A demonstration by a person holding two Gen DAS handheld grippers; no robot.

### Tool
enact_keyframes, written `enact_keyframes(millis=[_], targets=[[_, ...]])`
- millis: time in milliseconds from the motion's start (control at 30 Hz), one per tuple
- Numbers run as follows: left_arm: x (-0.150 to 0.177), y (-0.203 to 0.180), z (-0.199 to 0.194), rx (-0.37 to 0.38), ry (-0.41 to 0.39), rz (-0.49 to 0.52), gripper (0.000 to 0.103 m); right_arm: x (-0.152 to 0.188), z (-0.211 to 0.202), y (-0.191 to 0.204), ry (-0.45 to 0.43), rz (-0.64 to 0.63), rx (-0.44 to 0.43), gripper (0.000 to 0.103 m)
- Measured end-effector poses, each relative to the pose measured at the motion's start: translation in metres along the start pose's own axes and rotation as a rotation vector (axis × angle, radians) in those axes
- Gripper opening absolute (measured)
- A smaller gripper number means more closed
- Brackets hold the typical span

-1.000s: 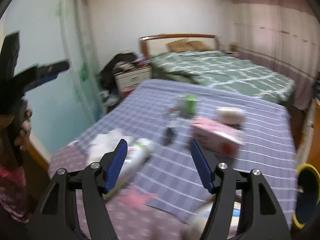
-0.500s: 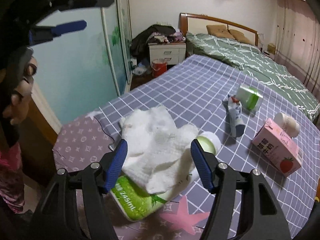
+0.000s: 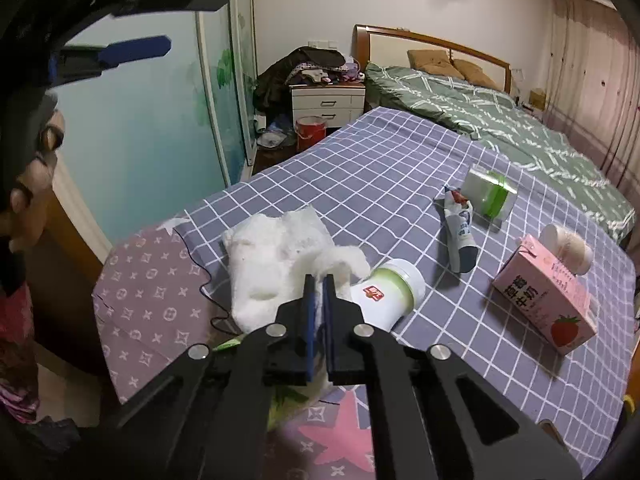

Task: Collect trash
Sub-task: 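Grasp the white tissue with the right gripper and lift it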

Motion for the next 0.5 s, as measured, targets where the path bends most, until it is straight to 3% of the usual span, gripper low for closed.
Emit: enact_keyframes(millis=[267, 500], targets=[[-0.001, -0.004, 0.0, 0.013, 0.005, 0.004, 0.095, -0.018, -0.021, -0.027, -0.061, 0.139, -0.095, 0.004], [0.003, -0.012, 0.003, 0.041, 0.021, 0.013, 0.095, -0.05, -0.072, -0.075, -0.209, 0.223, -0.035, 0.004]])
Point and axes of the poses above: each gripper's, at about its wrist camera, not at the fingertips, and z roughly the way its jaws point, y to its left, x to its underside, the point moved 3 cm from there along z, roughly the way its jaws point
